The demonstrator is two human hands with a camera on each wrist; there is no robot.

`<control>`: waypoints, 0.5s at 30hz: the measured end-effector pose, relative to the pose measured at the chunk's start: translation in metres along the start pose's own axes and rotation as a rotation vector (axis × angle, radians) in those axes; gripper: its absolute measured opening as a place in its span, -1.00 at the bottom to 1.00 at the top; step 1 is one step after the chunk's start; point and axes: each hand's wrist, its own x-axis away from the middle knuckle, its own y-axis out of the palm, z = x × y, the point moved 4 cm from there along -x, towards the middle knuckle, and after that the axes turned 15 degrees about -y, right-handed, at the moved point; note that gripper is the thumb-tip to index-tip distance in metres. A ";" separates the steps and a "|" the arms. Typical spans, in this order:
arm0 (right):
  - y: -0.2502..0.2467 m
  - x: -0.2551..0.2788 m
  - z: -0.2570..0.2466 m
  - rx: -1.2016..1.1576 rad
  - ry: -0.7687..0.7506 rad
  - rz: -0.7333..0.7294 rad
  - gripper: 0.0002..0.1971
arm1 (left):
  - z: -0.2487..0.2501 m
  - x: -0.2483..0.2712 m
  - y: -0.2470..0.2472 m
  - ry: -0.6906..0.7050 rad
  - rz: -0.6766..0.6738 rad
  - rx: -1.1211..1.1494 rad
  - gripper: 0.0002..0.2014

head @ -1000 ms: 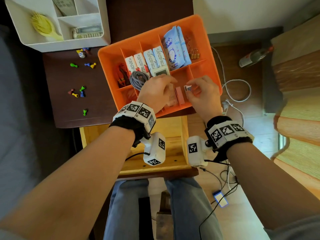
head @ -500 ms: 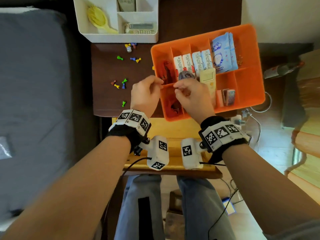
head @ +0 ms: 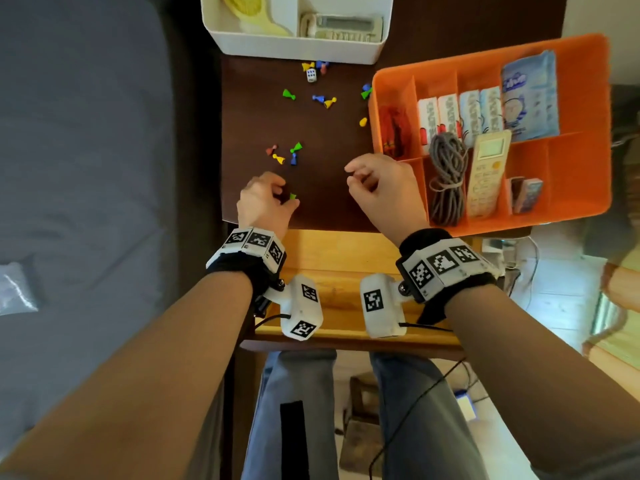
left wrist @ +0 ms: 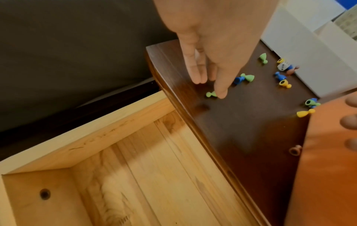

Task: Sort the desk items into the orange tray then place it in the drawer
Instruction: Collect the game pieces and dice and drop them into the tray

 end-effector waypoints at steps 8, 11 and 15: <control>0.007 -0.007 -0.002 0.005 0.015 -0.011 -0.85 | 0.001 -0.013 0.014 0.039 -0.011 -0.004 -0.80; 0.016 -0.009 -0.002 0.009 0.027 -0.071 -0.84 | 0.000 -0.014 0.009 0.039 -0.036 0.008 -0.81; 0.034 -0.012 0.002 -0.110 0.170 -0.175 -0.83 | 0.009 -0.012 -0.003 0.132 -0.085 0.144 -0.82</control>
